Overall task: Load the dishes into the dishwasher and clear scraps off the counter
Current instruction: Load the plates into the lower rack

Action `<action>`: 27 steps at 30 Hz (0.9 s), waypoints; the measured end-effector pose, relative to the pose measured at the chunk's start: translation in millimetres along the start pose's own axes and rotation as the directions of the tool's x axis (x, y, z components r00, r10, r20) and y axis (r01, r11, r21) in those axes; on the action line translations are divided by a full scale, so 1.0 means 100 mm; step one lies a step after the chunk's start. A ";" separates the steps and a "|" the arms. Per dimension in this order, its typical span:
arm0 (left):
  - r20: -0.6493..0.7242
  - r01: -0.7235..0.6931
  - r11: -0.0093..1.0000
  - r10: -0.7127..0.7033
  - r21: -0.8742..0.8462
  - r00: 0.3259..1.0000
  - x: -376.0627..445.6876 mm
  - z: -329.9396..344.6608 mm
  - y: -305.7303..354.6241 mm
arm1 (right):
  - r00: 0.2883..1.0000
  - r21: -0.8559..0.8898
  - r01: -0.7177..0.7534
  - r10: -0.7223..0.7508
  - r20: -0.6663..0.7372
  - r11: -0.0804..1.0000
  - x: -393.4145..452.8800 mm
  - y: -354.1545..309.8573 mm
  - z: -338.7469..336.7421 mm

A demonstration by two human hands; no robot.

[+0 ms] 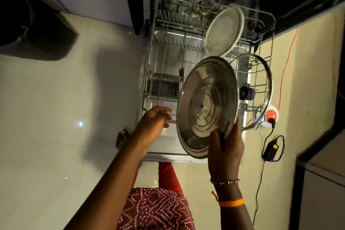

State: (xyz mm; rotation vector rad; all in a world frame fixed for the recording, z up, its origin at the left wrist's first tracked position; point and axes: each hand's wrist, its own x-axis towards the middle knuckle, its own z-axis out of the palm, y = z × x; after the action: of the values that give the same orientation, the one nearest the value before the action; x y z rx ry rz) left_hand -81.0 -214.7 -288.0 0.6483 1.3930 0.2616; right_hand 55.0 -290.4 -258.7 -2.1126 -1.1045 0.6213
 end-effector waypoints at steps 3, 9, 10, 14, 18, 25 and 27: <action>0.037 -0.010 0.998 0.008 0.064 0.999 -0.10 0.13 0.01 | 0.991 0.063 -0.040 0.047 -0.123 0.997 -0.04 0.02 -0.20; 0.086 -0.020 0.994 0.010 0.112 0.996 -0.22 0.55 0.04 | 0.960 0.167 0.001 0.046 -0.275 0.986 0.15 0.26 -0.62; 0.092 -0.025 0.994 0.015 0.109 0.996 -0.23 0.65 0.06 | 0.958 0.176 0.004 0.047 -0.283 0.984 0.21 0.31 -0.72; 0.125 -0.044 0.993 0.031 0.108 0.992 -0.23 1.11 0.12 | 0.936 0.190 0.027 0.042 -0.349 0.981 0.43 0.48 -1.15; 0.166 -0.074 0.994 0.061 0.077 0.984 -0.26 1.73 0.20 | 0.906 0.218 0.023 0.072 -0.417 0.976 0.67 0.74 -1.75; 0.129 -0.047 0.997 0.039 0.057 0.991 -0.16 2.68 0.25 | 0.897 0.191 0.001 0.084 -0.434 0.982 1.06 1.26 -2.46; 0.092 -0.040 0.998 0.035 0.056 0.995 -0.09 2.79 0.23 | 0.911 0.167 -0.005 0.074 -0.406 0.986 1.14 1.39 -2.51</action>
State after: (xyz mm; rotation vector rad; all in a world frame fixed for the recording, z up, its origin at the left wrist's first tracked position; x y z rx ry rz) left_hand 190.4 -275.6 -256.6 0.7264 1.3060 0.2197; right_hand 355.5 -337.1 -205.9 -2.0039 -0.7491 0.2520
